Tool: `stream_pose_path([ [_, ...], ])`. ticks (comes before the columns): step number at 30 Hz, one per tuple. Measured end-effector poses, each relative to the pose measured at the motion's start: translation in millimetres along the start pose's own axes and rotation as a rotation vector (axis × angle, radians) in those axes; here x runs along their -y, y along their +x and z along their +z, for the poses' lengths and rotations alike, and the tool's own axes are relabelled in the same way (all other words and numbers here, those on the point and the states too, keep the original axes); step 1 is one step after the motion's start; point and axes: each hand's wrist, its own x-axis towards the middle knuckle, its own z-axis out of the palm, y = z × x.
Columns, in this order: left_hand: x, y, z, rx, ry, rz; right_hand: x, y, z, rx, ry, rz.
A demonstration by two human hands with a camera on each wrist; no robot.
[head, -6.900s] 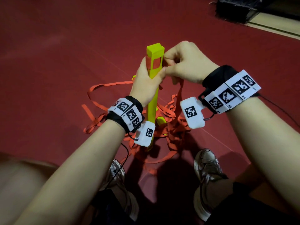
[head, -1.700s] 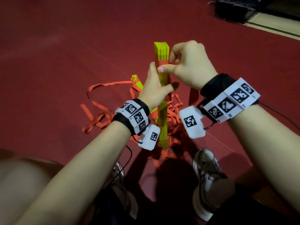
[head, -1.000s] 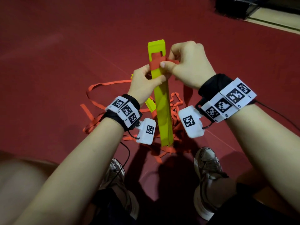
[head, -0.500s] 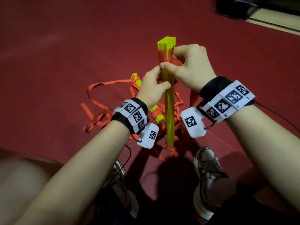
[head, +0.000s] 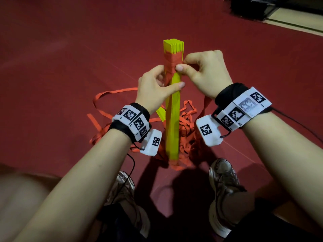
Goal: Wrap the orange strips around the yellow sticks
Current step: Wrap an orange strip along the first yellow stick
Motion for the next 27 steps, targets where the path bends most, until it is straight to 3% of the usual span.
stream_pose_path([
  [8, 6.4, -9.3, -0.7, -0.141, 0.222, -0.025, -2.6, -3.0, 19.9, 0.123, -0.070, 0.060],
  [20, 9.8, -8.2, -3.9, -0.183, 0.188, -0.057, 2.0, 4.0, 22.5, 0.184, -0.105, 0.121],
  [23, 15.1, -7.3, -6.0, -0.131, 0.121, -0.045, -3.9, 3.0, 22.2, 0.181, -0.185, 0.144],
  [27, 13.3, -7.3, -8.6, 0.034, 0.004, -0.004, -13.7, -2.4, 23.4, 0.176, -0.213, 0.184],
])
